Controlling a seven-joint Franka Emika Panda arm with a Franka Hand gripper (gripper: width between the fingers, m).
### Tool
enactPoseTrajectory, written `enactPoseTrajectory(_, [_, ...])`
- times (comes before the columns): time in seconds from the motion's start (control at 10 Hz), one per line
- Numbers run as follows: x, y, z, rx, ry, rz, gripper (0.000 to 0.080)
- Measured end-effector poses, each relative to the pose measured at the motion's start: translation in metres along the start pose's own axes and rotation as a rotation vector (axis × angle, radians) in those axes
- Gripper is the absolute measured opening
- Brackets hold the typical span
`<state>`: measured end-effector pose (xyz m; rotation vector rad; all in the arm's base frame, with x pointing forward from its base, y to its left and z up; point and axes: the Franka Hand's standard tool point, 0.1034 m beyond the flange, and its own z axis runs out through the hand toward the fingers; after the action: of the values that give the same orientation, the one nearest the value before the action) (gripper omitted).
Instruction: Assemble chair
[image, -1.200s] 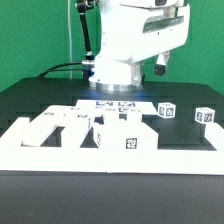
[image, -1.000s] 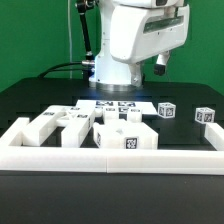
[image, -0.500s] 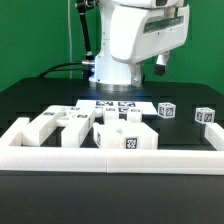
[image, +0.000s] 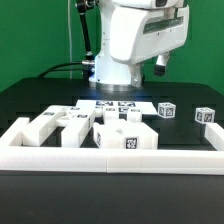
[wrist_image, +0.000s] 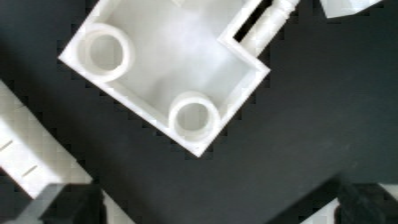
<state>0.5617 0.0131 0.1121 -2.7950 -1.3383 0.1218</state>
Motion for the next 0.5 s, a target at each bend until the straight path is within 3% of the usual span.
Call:
enactPoseTrajectory(0.2, [-0.0112,-0.0039,0.0173,0.006,0.055,0.080,0.0649])
enactPoseTrajectory(0.3, [-0.0137,0.0011,0.0183,0.025,0.074,0.079,0.0649])
enactPoseTrajectory(0.5, [-0.0135,0.0009,0.0192,0.025,0.072,0.084,0.0649])
